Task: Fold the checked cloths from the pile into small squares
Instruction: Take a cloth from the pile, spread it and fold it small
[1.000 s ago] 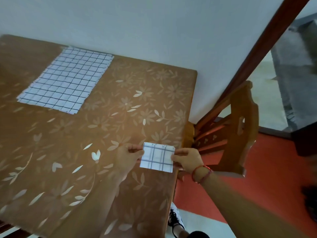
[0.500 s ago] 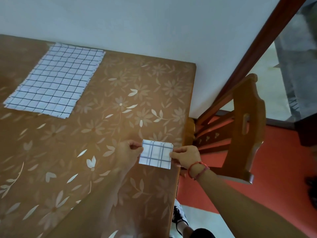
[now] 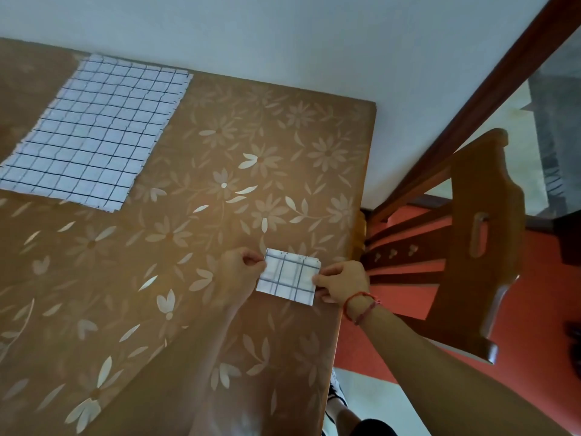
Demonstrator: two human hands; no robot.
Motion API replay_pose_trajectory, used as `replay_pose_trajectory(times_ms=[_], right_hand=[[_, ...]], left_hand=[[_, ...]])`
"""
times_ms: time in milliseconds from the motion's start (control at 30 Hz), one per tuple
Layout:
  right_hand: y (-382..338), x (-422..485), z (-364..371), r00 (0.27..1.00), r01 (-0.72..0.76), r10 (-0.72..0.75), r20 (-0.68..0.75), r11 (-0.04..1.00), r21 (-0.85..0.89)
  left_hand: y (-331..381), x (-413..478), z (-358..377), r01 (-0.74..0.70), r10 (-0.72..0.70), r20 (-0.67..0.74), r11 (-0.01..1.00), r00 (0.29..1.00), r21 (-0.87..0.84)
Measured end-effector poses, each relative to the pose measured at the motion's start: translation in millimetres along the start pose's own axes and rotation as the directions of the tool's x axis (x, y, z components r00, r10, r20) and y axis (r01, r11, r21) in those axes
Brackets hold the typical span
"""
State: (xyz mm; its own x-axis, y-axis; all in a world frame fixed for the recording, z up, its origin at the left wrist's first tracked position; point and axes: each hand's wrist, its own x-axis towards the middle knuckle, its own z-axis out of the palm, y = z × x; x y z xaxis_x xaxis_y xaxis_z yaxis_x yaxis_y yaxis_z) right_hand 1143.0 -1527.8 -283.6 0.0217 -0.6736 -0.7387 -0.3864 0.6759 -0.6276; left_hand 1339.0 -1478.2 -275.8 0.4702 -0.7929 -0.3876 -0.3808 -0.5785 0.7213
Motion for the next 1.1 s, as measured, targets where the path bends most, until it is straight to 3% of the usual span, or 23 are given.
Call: replay_pose_trajectory(times_ms=[300,533,633,733,800,867,967,1100], right_hand=[[-4,1,2,0.999,0.027,-0.028,-0.019,1.0,-0.009],[-2,1,2,0.986,0.144,-0.149,-0.069,0.987,-0.068],[3,3,2,0.946,0.254,-0.288,-0.148,0.944,-0.213],[2,-5,7,0.844,0.427,-0.516,-0.144,0.81,-0.402],[1,-15,18,0.709,0.598,-0.704,-0.029,0.623,-0.504],[6,-18,36,0.565,0.708,-0.816,0.123,0.403,-0.58],[15,-13,65,0.49,0.74,-0.828,0.274,0.229,-0.632],[26,10,80,0.486,0.746,-0.787,0.38,0.147,-0.649]], left_hand=[[-4,10,2,-0.034,0.035,-0.007,0.996,0.999,0.083],[-9,13,3,-0.033,0.033,0.002,0.999,0.999,0.027],[-14,7,2,-0.147,0.148,0.0,0.985,0.989,0.089],[-25,-2,1,-0.387,0.401,0.016,0.873,0.916,0.296],[-34,-5,3,-0.57,0.601,0.046,0.728,0.798,0.38],[-41,-4,6,-0.677,0.711,0.096,0.608,0.697,0.414],[-51,1,11,-0.699,0.689,0.222,0.555,0.69,0.451],[-70,8,18,-0.679,0.603,0.344,0.509,0.72,0.529]])
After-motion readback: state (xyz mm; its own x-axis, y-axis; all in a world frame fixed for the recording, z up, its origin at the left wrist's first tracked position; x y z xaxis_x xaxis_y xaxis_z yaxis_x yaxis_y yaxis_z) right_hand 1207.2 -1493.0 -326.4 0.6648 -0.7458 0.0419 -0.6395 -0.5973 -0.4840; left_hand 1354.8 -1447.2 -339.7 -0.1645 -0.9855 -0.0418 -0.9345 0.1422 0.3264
